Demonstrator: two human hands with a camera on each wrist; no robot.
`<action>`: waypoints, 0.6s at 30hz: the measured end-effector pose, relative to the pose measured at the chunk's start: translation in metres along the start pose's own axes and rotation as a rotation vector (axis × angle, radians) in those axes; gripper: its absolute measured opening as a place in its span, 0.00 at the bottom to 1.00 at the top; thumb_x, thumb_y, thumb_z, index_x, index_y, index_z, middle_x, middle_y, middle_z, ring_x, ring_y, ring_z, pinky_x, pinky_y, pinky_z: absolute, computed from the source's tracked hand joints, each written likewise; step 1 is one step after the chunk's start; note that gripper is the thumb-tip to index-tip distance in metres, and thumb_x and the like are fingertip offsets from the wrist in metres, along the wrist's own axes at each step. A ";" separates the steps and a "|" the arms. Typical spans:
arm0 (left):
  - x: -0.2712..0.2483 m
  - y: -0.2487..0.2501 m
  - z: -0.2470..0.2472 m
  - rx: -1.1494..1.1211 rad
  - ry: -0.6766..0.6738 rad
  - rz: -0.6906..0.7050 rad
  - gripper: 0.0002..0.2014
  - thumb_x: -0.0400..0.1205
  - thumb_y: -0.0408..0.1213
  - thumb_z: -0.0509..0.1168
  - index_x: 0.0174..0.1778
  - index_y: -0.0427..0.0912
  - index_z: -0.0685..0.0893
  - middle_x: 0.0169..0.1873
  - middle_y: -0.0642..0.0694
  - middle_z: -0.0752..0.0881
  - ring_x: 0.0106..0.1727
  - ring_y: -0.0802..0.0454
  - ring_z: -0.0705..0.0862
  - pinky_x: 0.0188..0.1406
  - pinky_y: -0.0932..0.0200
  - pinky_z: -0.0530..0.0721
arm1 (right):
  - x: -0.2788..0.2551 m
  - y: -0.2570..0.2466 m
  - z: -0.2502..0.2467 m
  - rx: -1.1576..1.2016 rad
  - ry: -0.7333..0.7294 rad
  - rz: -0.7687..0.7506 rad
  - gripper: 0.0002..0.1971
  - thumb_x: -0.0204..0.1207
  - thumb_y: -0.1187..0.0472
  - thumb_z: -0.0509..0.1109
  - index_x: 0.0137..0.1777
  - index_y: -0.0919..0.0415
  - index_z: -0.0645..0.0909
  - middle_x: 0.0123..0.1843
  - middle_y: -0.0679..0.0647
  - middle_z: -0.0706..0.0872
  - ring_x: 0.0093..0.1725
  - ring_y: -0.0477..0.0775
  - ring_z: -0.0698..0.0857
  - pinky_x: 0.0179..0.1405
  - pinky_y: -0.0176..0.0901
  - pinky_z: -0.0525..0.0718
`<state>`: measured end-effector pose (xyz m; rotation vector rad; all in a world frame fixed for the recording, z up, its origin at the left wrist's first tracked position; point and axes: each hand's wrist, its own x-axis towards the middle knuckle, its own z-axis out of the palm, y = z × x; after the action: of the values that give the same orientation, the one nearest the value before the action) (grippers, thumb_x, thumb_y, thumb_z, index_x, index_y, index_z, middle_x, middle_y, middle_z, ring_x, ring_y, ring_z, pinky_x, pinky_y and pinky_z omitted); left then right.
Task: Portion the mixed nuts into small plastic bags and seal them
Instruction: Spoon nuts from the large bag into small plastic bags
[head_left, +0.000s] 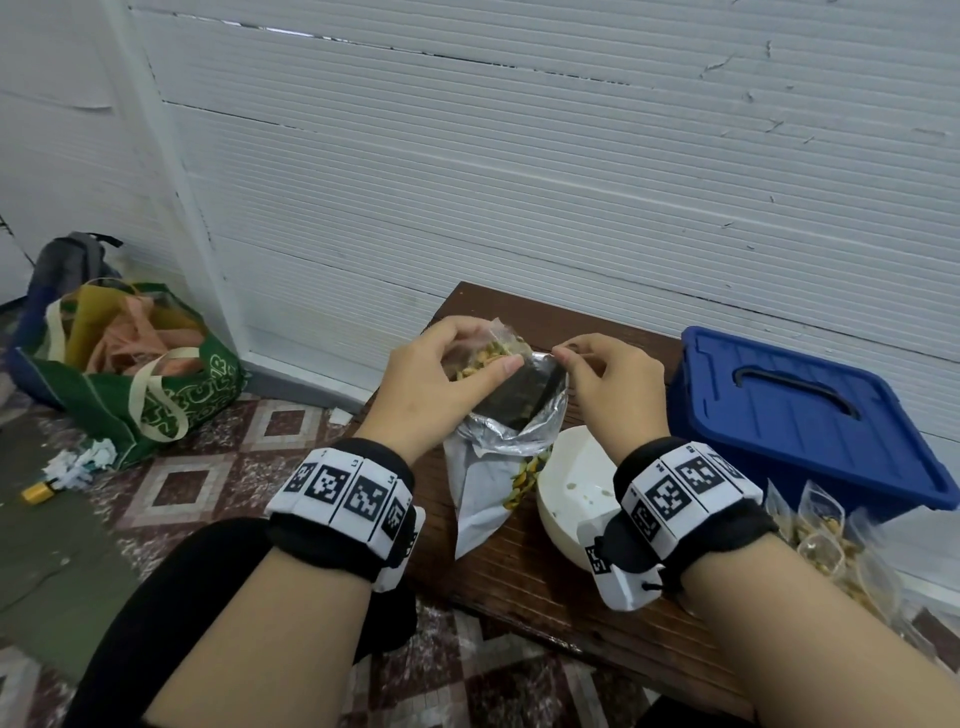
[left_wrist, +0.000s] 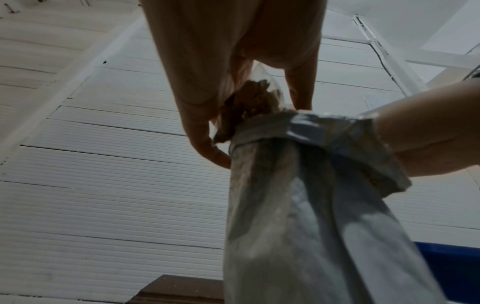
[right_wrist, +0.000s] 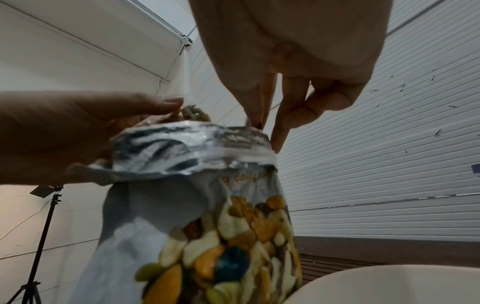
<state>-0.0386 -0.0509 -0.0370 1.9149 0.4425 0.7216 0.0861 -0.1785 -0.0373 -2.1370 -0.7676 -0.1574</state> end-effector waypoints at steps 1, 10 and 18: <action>0.000 0.002 0.000 -0.021 0.012 0.007 0.19 0.74 0.47 0.75 0.59 0.49 0.85 0.51 0.59 0.87 0.53 0.73 0.83 0.52 0.77 0.79 | 0.000 0.000 0.000 0.007 0.014 0.001 0.07 0.79 0.52 0.69 0.46 0.50 0.88 0.40 0.47 0.89 0.49 0.56 0.86 0.61 0.60 0.79; -0.007 0.023 -0.003 -0.166 0.061 0.055 0.17 0.69 0.55 0.71 0.53 0.57 0.87 0.47 0.56 0.89 0.50 0.64 0.86 0.51 0.65 0.85 | -0.001 -0.011 -0.024 0.078 0.095 0.029 0.09 0.79 0.52 0.69 0.48 0.54 0.89 0.32 0.35 0.79 0.43 0.47 0.82 0.52 0.43 0.78; -0.017 0.046 0.005 -0.216 0.033 0.137 0.17 0.69 0.54 0.73 0.53 0.59 0.88 0.48 0.49 0.89 0.46 0.46 0.86 0.43 0.51 0.87 | -0.013 -0.005 -0.067 0.260 0.346 0.103 0.06 0.78 0.51 0.70 0.44 0.51 0.86 0.35 0.40 0.85 0.42 0.44 0.84 0.48 0.37 0.79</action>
<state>-0.0482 -0.0842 -0.0025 1.7432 0.2441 0.8566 0.0835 -0.2330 0.0043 -1.8325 -0.4481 -0.3433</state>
